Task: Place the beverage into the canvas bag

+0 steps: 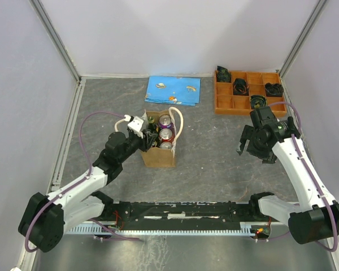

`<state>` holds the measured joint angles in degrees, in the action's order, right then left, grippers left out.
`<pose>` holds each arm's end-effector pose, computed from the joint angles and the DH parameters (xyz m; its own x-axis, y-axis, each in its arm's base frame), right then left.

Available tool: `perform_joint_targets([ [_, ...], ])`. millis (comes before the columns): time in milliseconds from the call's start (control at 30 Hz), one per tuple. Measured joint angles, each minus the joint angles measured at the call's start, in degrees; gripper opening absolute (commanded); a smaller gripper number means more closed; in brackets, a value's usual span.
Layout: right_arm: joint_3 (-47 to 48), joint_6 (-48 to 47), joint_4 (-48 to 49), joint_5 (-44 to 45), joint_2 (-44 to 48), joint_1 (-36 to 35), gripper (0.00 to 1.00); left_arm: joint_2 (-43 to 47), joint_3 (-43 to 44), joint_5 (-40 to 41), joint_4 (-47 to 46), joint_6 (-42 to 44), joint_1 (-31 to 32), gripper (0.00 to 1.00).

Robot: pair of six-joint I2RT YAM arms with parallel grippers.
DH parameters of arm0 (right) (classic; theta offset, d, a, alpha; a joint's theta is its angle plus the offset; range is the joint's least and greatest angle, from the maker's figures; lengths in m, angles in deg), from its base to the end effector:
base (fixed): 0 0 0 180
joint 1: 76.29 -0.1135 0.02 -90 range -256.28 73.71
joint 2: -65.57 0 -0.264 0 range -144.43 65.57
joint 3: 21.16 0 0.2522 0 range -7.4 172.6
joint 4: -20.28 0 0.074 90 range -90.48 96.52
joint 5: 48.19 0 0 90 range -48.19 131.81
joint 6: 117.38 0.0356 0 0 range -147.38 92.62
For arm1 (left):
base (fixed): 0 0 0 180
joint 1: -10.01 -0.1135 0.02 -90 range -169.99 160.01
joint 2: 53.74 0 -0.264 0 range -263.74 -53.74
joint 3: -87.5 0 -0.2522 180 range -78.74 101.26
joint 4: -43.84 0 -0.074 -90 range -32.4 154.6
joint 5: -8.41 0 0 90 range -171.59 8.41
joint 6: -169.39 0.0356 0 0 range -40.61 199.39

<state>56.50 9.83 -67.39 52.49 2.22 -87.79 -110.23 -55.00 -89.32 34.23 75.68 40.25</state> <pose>0.1749 0.0289 0.3074 -0.8348 0.4366 -0.3354 0.4532 0.8909 0.0318 0.1881 -0.1152 0.2337 -0.1802 0.0308 -0.9831 0.6033 0.7929 -0.0857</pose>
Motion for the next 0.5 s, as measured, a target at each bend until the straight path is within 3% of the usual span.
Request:
perform_joint_targets([
  [67,0.0,0.0,0.0,-0.1,-0.1,0.0,0.98,0.3,-0.5,-0.4,-0.4,1.0,0.4,0.04],
  [133,0.0,0.0,0.0,-0.1,-0.1,0.0,0.98,0.4,-0.7,-1.0,-0.7,1.8,0.5,0.12],
  [300,0.0,0.0,0.0,-0.1,-0.1,0.0,0.98,0.2,-0.7,-1.9,-0.6,2.6,0.6,0.6],
  [500,0.0,0.0,0.0,-0.1,-0.1,0.0,0.98,-0.2,0.5,-3.4,1.3,2.6,1.2,0.76],
])
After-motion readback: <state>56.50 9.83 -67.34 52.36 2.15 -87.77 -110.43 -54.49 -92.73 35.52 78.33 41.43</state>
